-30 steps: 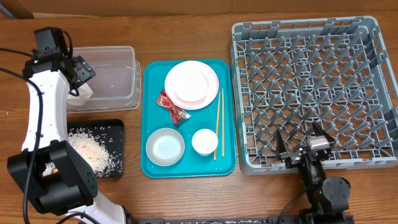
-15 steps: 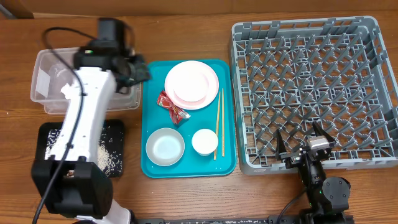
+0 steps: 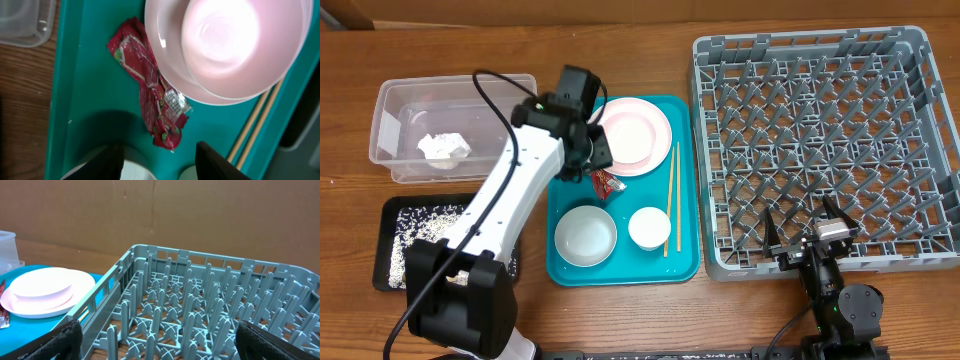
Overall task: Sort waste into correct bins and load items into the dishwasher
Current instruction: 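Move the left gripper to the red wrapper and grasp it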
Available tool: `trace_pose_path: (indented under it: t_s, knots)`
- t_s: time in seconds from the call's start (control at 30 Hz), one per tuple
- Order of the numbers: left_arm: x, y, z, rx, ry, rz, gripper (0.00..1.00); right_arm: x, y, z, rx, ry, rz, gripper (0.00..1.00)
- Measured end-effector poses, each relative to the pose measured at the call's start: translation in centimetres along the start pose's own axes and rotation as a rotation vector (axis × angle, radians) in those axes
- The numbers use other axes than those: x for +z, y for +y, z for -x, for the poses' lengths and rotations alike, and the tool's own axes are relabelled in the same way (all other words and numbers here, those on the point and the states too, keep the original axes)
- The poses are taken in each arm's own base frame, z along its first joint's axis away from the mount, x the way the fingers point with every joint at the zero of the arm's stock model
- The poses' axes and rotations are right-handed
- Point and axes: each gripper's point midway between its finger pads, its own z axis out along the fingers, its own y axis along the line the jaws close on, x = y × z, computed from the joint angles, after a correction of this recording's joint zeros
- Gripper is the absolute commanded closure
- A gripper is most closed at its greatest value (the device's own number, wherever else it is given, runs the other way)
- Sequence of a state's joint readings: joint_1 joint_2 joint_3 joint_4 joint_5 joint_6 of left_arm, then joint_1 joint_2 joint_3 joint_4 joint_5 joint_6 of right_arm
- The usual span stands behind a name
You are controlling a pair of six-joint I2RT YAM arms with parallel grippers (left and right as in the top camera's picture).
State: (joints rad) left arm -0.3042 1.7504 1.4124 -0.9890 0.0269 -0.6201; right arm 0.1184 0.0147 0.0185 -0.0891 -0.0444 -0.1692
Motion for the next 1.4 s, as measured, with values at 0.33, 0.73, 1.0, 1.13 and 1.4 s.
trace_pose_path:
  t_s: [0.33, 0.73, 1.0, 1.13, 1.4]
  knots:
    - [4.2, -0.1, -1.9, -0.065, 0.028, -0.067, 0.54, 0.0, 0.0, 0.0, 0.0, 0.0, 0.0, 0.0]
    - [5.9, 0.2, -2.9, -0.082, 0.039, -0.09, 0.59, 0.0, 0.0, 0.0, 0.0, 0.0, 0.0, 0.0]
    - [6.3, 0.2, -2.9, -0.103, 0.029, -0.098, 0.72, 0.0, 0.0, 0.0, 0.0, 0.0, 0.0, 0.0]
    - [6.3, 0.0, -2.7, -0.108, 0.02, -0.105, 0.82, 0.0, 0.0, 0.0, 0.0, 0.0, 0.0, 0.0]
    - [6.3, 0.1, -2.6, -0.107, 0.018, -0.101, 0.95, 0.0, 0.0, 0.0, 0.0, 0.0, 0.0, 0.0]
